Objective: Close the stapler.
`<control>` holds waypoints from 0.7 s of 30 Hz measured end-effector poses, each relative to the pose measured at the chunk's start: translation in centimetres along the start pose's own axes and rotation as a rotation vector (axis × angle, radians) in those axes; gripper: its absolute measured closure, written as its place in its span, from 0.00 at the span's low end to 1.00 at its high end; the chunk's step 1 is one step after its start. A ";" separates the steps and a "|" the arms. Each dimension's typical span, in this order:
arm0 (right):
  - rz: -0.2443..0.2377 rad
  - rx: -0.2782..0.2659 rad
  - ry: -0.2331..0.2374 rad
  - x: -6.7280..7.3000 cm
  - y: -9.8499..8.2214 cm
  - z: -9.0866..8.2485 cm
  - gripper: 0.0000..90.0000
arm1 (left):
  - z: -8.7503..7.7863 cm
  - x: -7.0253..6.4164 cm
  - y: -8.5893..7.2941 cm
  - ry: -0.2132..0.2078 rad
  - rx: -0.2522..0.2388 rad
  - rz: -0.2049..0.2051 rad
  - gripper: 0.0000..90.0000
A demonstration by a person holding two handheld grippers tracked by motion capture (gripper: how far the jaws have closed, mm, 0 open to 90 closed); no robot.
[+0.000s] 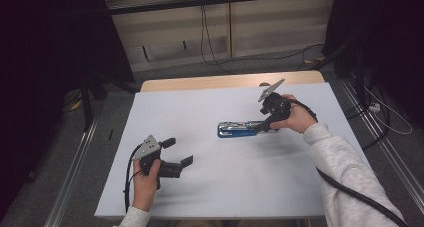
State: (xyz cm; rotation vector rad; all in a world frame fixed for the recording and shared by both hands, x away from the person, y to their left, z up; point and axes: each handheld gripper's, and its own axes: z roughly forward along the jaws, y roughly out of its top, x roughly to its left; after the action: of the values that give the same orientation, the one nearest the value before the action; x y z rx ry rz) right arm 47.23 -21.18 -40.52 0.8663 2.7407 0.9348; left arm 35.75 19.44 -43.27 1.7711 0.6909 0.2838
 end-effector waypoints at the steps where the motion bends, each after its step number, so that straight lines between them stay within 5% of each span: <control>1: 0.003 -0.001 0.001 0.0 -0.2 0.0 0.15 | 0.1 0.0 0.0 0.003 0.002 0.001 0.02; 21: 0.117 -0.066 -0.079 -0.1 -4.3 -0.8 0.13 | 2.8 0.5 0.8 -0.006 0.062 -0.015 0.02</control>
State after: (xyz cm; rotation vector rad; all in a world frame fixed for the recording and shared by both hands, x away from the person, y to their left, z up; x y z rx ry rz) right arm 44.98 -24.40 -42.46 1.0377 2.6019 0.9830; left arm 37.88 17.33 -43.46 1.8243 0.7145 0.2493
